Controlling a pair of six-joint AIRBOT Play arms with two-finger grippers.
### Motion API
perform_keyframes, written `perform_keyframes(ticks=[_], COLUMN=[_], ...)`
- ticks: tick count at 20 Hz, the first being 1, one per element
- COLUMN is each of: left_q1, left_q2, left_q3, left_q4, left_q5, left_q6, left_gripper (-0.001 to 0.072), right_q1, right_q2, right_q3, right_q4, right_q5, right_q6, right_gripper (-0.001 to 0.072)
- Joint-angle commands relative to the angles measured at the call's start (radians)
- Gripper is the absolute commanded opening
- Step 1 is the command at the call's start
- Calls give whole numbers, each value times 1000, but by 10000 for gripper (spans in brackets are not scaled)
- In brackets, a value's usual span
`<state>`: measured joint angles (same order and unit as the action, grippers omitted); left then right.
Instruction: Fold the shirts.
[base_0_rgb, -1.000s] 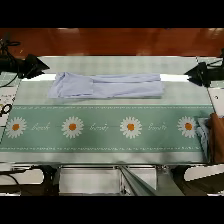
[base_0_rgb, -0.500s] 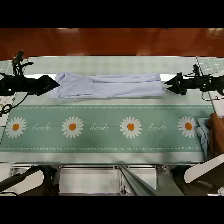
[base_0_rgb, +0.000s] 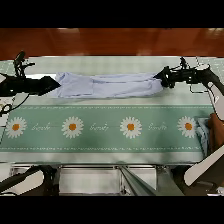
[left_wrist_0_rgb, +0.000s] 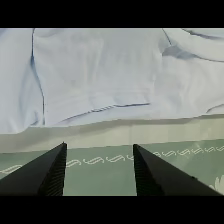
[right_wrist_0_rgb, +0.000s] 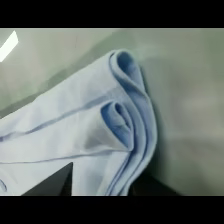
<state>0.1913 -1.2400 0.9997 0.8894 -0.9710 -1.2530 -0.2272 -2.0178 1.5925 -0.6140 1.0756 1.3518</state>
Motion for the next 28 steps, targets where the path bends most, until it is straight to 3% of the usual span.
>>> perform_keyframes(ticks=[1, 2, 7, 11, 12, 13, 14, 15, 18, 21, 25, 28], left_q1=[-1, -1, -1, -1, -6, -18, -38, -68, -224, -432, -682, -801], left_q2=[0, 0, 1, 3, 3, 3, 3, 3, 2, -35, -237, -446], left_q3=[0, 0, 0, 0, 0, 0, 0, 0, 0, 16, 219, 465], left_q4=[0, 1, 0, -68, -97, -132, -164, -196, -220, -220, -217, -140], left_q5=[3, 3, -3, -75, -94, -114, -124, -130, -95, 61, 105, 98], left_q6=[0, 0, 0, 5, 13, 44, 69, 86, 92, 31, 8, -100], left_gripper=[506, 506, 506, 495, 386, 169, 48, 20, 20, 19, 19, 19], right_q1=[27, 28, 17, -1, -3, -17, -34, -55, -130, -192, -214, -213], right_q2=[-3, -3, 55, 234, 294, 365, 432, 510, 743, 980, 1251, 1387], right_q3=[13, 13, 12, 5, -20, -63, -112, -170, -344, -496, -631, -671], right_q4=[13, 14, -34, -245, -286, -303, -303, -303, -303, -295, -251, -202], right_q5=[-48, -47, 26, 129, 133, 132, 132, 132, 138, 160, 206, 238], right_q6=[23, -1, -3, 3, 5, 4, -7, -27, -55, -55, -14, 33], right_gripper=[180, 26, 29, 28, 28, 28, 28, 29, 29, 29, 29, 29])
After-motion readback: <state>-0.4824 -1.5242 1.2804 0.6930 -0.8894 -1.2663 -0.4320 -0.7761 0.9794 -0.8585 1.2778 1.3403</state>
